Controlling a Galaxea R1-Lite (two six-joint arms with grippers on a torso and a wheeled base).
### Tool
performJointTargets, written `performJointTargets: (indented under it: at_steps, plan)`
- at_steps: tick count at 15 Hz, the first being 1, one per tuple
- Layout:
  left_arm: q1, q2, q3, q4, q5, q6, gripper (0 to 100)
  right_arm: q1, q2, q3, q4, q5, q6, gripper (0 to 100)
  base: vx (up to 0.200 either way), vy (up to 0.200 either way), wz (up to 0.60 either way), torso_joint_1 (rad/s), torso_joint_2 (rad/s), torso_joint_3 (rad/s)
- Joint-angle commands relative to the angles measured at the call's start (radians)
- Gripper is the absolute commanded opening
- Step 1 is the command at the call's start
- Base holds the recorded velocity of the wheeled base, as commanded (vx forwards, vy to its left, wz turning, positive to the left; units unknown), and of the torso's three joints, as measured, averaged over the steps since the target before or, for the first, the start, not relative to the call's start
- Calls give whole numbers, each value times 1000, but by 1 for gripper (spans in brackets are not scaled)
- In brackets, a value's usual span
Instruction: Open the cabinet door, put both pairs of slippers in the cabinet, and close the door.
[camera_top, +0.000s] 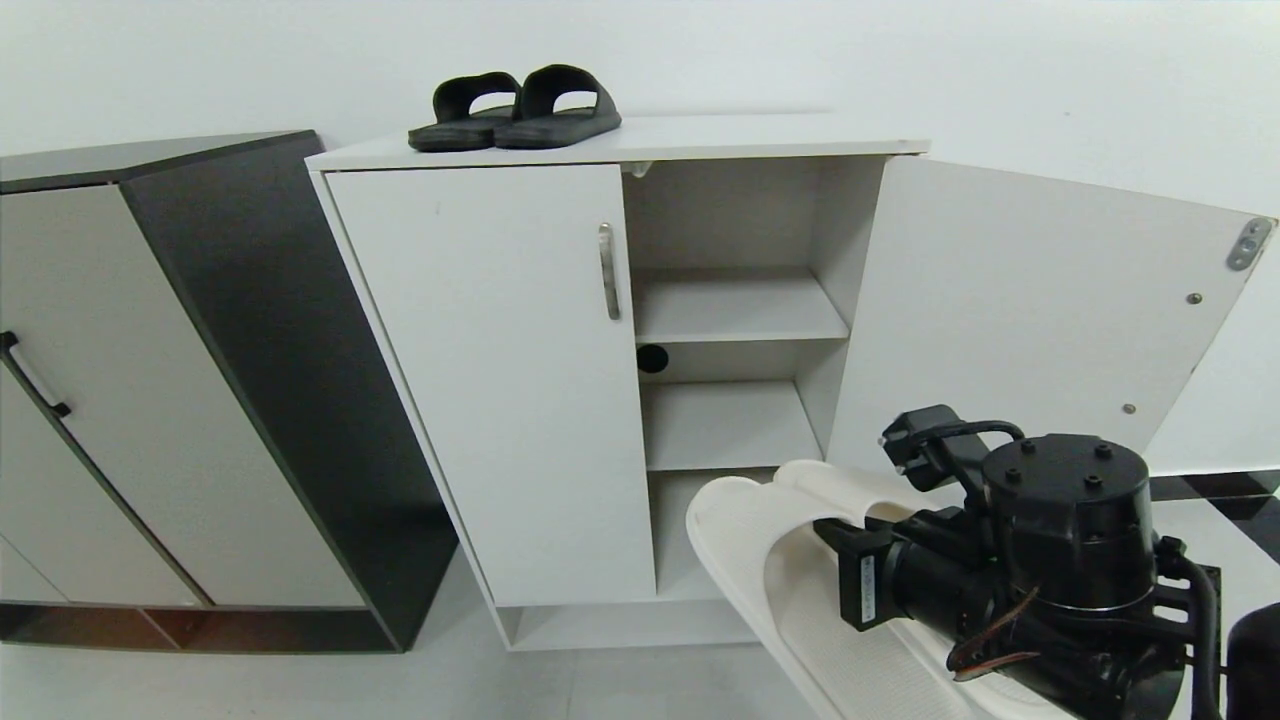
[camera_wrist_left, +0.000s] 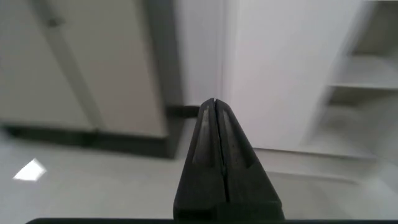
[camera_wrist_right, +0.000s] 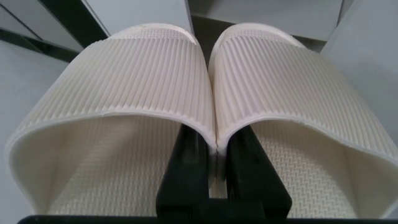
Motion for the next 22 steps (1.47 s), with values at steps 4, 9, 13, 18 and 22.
performJointTargets:
  at_steps: [4,9,13,18,22]
  plan:
    - [-55,-130,16,62,-83,-16,0,10,-4,9,-2,1,-3,0,0,0,0,0,0,0]
    - [-55,-130,16,62,-81,-28,0,12,-3,7,-2,4,-2,0,-80,-80,0,2,0,1]
    - [-55,-130,16,62,-81,-33,0,26,68,-10,-2,-1,7,0,-150,-200,0,8,0,2]
    - [-55,-130,16,61,-81,-42,0,43,299,-189,0,-125,138,0,0,0,0,0,0,0]
    - [-55,-130,16,61,-81,-42,0,46,460,-344,1,-211,136,0,0,0,0,0,0,0]
